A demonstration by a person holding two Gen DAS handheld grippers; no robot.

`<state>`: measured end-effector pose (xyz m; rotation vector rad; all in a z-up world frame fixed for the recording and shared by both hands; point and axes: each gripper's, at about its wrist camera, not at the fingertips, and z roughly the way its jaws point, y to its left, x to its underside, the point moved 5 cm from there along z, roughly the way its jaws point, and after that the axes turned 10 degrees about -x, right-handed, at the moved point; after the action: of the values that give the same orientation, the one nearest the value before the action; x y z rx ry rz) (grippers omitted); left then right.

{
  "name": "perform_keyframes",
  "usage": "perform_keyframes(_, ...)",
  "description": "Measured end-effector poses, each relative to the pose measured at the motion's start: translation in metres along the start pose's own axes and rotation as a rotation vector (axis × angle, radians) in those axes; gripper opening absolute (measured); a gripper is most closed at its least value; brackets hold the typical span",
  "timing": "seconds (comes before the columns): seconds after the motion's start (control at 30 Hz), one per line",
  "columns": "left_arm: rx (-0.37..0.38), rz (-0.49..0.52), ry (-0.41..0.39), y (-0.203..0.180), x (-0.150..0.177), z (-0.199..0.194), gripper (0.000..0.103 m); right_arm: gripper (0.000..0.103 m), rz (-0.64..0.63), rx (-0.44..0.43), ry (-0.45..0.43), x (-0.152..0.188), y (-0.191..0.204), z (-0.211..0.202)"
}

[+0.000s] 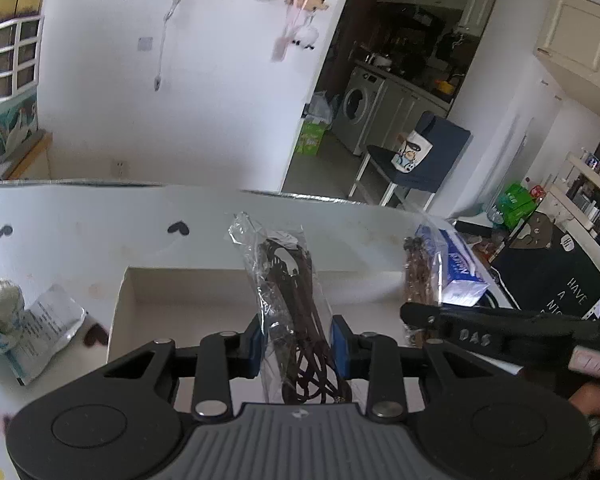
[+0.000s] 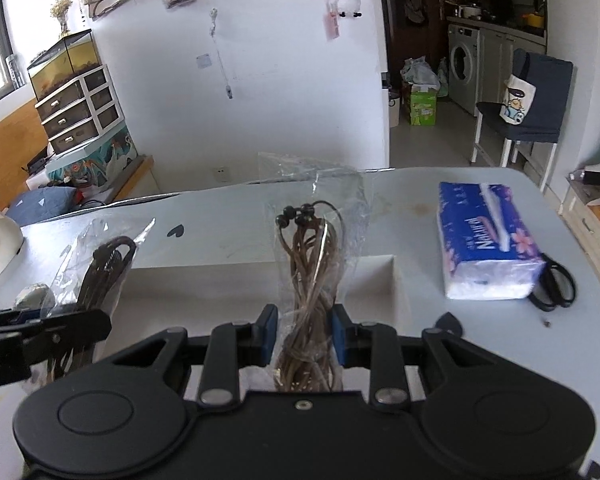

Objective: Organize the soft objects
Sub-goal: 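Carry both cord bags over the white tray with both tools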

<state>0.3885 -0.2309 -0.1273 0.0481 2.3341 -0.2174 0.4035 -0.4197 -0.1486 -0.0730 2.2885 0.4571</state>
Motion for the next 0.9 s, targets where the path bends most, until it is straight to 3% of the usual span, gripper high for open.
perform_keyframes(0.13, 0.004, -0.028, 0.033, 0.003, 0.003, 0.013, 0.035, 0.03, -0.024, 0.017, 0.025, 0.015, 0.001, 0.018)
perform_keyframes(0.37, 0.052, -0.023, 0.077, -0.009, 0.011, 0.038, 0.035, 0.029, -0.006, 0.045, 0.171, 0.043, -0.003, 0.026)
perform_keyframes(0.5, 0.094, -0.078, 0.12, -0.015, 0.016, 0.055, 0.035, 0.03, 0.014, 0.058, 0.182, 0.044, -0.007, 0.023)
perform_keyframes(0.67, 0.145, -0.163, 0.177, -0.02, 0.022, 0.079, 0.035, 0.047, 0.052, 0.006, 0.164, 0.035, -0.012, 0.016)
perform_keyframes(0.77, 0.166, -0.17, 0.199, -0.023, 0.025, 0.084, 0.043, 0.048, 0.08, 0.0, 0.146, 0.028, -0.016, 0.01)
perform_keyframes(0.83, 0.165, -0.168, 0.191, -0.023, 0.026, 0.082, 0.058, 0.047, 0.113, -0.008, 0.134, 0.023, -0.019, 0.005)
perform_keyframes(0.87, 0.161, -0.171, 0.183, -0.022, 0.025, 0.08, 0.072, 0.045, 0.127, -0.011, 0.127, 0.021, -0.021, 0.002)
perform_keyframes(0.9, 0.155, -0.177, 0.171, -0.021, 0.025, 0.076, 0.075, 0.045, 0.135, -0.01, 0.121, 0.019, -0.022, 0.0)
